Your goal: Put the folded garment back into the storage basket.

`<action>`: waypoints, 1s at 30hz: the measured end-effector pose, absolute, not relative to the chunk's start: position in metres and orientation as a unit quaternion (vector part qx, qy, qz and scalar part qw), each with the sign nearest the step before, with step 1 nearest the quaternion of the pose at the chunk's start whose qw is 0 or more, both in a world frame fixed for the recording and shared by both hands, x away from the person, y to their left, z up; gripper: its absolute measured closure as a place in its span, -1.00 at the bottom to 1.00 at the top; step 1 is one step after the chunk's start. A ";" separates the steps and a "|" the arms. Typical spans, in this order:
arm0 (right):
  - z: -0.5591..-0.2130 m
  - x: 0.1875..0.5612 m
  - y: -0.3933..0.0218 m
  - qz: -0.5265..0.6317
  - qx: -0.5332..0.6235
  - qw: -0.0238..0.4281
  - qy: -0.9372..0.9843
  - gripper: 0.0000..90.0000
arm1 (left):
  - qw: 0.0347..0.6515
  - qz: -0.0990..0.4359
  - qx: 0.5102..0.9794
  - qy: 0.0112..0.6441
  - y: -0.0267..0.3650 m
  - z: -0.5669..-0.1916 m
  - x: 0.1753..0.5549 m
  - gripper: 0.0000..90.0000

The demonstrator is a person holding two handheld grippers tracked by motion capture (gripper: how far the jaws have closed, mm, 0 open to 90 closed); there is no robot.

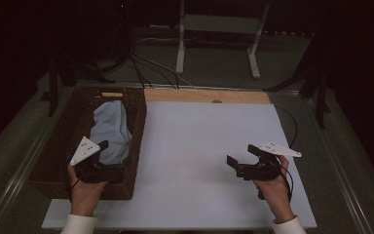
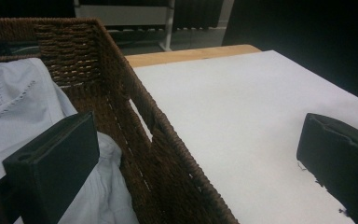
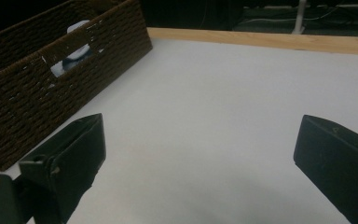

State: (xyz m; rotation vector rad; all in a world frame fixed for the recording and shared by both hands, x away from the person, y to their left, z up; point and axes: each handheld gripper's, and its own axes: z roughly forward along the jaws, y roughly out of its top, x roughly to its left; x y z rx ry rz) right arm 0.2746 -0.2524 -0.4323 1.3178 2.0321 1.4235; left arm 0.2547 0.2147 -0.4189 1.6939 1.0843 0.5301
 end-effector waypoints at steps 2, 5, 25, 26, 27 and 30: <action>-0.433 0.273 -0.256 0.500 0.463 0.167 0.712 -0.94 | 0.507 0.222 0.702 0.448 0.215 -0.419 0.254 -1.00; -0.436 0.270 -0.260 0.501 0.462 0.169 0.712 -0.94 | 0.508 0.221 0.702 0.448 0.215 -0.419 0.254 -1.00; -0.440 0.261 -0.276 0.512 0.471 0.187 0.693 -0.94 | 0.509 0.219 0.704 0.444 0.214 -0.420 0.254 -1.00; -0.440 0.261 -0.276 0.513 0.471 0.187 0.693 -0.94 | 0.509 0.219 0.704 0.444 0.214 -0.420 0.254 -1.00; -0.440 0.261 -0.276 0.513 0.470 0.187 0.694 -0.94 | 0.509 0.219 0.704 0.444 0.214 -0.420 0.254 -1.00; -0.440 0.261 -0.276 0.514 0.470 0.186 0.693 -0.94 | 0.508 0.218 0.705 0.444 0.214 -0.420 0.254 -1.00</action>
